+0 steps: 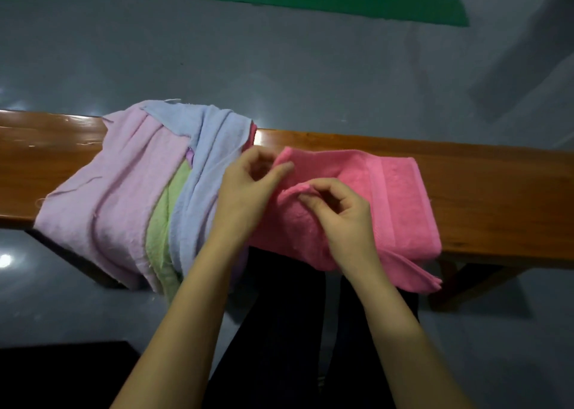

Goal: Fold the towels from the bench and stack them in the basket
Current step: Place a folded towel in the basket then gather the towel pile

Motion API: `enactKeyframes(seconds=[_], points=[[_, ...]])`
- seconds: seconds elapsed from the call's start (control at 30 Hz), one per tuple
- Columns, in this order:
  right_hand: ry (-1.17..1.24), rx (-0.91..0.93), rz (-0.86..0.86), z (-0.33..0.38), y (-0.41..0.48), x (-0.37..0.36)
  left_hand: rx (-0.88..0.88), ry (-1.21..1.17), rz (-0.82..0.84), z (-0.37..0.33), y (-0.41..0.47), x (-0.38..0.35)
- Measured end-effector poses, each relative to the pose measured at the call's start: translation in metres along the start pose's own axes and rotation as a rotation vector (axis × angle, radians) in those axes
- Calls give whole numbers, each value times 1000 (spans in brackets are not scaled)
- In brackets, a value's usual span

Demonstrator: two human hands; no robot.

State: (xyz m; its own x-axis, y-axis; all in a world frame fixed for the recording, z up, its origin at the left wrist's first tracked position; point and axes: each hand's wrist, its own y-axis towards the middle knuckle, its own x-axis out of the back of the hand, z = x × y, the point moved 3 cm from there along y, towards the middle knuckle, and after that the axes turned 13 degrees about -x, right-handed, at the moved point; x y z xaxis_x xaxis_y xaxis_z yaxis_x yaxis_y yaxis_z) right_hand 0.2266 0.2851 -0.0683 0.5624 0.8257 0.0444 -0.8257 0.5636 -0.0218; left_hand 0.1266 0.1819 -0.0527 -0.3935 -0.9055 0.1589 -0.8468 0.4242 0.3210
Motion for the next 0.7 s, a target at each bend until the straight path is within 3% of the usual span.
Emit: enactKeyframes(seconds=[0.1, 0.4, 0.6, 0.7], points=[[-11, 34, -6, 11, -17, 10, -53, 26, 138, -21, -33, -4], [-91, 20, 11, 17, -60, 25, -153, 158, 224, -51, -84, -4], [-241, 19, 114, 22, -67, 31, -266, 248, 275, -54, -92, -6], [-240, 21, 47, 24, -67, 37, -273, 271, 410, -43, -105, -7]])
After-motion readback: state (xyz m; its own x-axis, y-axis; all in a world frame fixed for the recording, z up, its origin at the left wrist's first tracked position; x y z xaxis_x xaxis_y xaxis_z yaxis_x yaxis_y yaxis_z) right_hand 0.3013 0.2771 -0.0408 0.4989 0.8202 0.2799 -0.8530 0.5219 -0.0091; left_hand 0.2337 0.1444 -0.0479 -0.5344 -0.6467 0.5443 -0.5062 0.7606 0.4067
